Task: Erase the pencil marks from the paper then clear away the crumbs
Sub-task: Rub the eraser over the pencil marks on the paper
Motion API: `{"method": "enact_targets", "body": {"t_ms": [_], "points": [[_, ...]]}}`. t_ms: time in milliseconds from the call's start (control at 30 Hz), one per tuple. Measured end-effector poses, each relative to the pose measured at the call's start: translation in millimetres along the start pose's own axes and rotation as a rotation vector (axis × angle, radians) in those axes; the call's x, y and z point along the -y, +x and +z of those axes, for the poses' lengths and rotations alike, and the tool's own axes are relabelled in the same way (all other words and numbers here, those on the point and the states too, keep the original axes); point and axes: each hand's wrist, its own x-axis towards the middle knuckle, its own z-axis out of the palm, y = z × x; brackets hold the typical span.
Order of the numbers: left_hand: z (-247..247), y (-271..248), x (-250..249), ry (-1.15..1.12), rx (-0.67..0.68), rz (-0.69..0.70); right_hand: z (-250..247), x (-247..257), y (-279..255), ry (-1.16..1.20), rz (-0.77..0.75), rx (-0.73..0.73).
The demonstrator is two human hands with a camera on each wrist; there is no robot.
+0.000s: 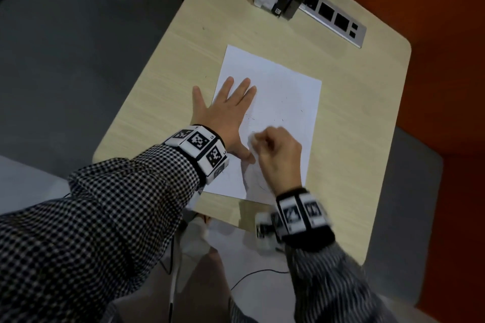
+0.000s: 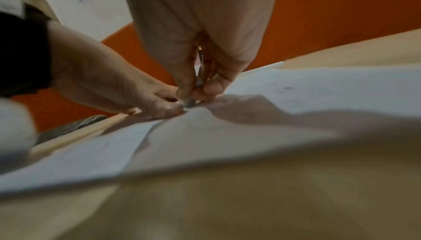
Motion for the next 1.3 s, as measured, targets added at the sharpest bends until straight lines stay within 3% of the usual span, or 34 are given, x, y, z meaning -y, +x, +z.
{"method": "enact_targets", "body": {"t_ms": [67, 233, 433, 600, 767, 933, 1133, 1300], "points": [[0, 0, 0, 0.007, -0.001, 0.0, -4, -5, -12, 0.052, 0.045, 0.008], [-1, -1, -1, -0.009, 0.007, -0.003, -4, 2, 48, 0.041, 0.012, -0.05], [-3, -1, -2, 0.002, 0.014, -0.011, -5, -4, 0, 0.057, 0.057, -0.029], [-3, -2, -2, -0.017, 0.015, -0.011, -7, 3, 55, 0.067, 0.042, -0.017], [-2, -1, -3, -0.011, 0.018, -0.011, -8, -5, -2, 0.051, 0.071, -0.03], [-2, -1, -4, -0.003, 0.017, -0.011, -6, 6, 53, 0.023, 0.017, -0.032], [-2, 0, -3, 0.011, 0.019, -0.016, -6, -3, 6, 0.034, 0.045, -0.039], [-2, 1, -3, -0.004, 0.011, -0.012, -6, 8, 50, -0.108, -0.002, -0.047]]}}
